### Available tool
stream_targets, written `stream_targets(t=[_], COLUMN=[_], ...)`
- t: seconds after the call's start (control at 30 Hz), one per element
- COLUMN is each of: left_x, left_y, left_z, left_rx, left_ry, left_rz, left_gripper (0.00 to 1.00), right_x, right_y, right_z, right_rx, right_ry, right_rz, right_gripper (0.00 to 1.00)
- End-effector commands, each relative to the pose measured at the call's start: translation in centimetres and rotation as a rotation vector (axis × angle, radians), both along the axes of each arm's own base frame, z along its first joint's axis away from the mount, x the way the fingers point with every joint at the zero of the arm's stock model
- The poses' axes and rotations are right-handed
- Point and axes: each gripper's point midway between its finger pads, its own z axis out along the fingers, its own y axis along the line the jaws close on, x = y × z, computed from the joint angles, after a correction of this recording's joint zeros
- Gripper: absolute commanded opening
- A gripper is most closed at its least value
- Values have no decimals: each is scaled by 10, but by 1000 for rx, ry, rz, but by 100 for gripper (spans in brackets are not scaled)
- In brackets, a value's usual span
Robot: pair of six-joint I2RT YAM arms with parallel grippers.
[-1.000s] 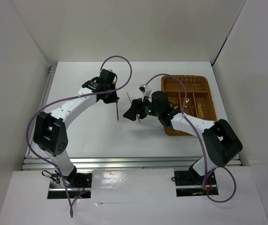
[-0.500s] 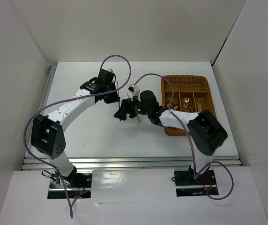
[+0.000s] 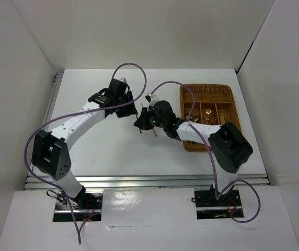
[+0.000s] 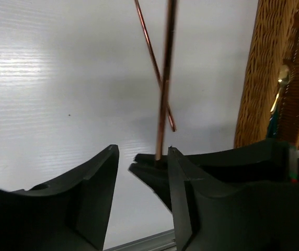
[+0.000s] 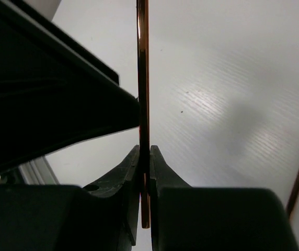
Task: Sort the eating utensils into containers
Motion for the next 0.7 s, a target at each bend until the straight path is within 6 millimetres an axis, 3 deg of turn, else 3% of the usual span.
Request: stream_targets(t=[0.0, 0.1, 0.13, 0.17, 0.2, 0.3, 0.33, 0.37, 0.5, 0.53, 0.67], left_x=[3, 9, 15, 17, 22, 33, 36, 41, 40, 38, 31], left_y=[8, 41, 55, 64, 69, 98, 102, 108, 106, 105, 79], left_z=[25, 44, 53, 64, 71, 87, 96, 92, 86, 81, 65], left_rx=[-6, 40, 54, 58, 58, 111, 105, 110, 73, 70, -22], left_ry=[-62, -102, -131, -166, -184, -239, -270, -283, -279, -267, -201], left_rz=[32, 92, 113, 132, 141, 223, 242, 252, 227, 218, 112], left_gripper=[58, 67, 74, 77, 78, 81, 81, 84, 85, 86, 86], right_x=[18, 22, 25, 28, 34, 36, 43, 44, 60, 71, 106], right_y=[-14, -38, -46, -53, -70, -93, -109, -116, -162, -182, -235], right_z=[38, 38, 38, 48, 43, 66, 72, 76, 95, 100, 109], right_rx=[7, -11, -18, -19, -58, -34, -20, -3, 34, 44, 126], right_ry=[-94, -73, -61, -71, -55, -100, -109, -106, -122, -126, -106], right_rz=[-143, -218, -248, -278, -351, -447, -509, -537, -705, -769, -938], right_gripper=[0, 0, 0, 0, 0, 0, 0, 0, 0, 0, 0])
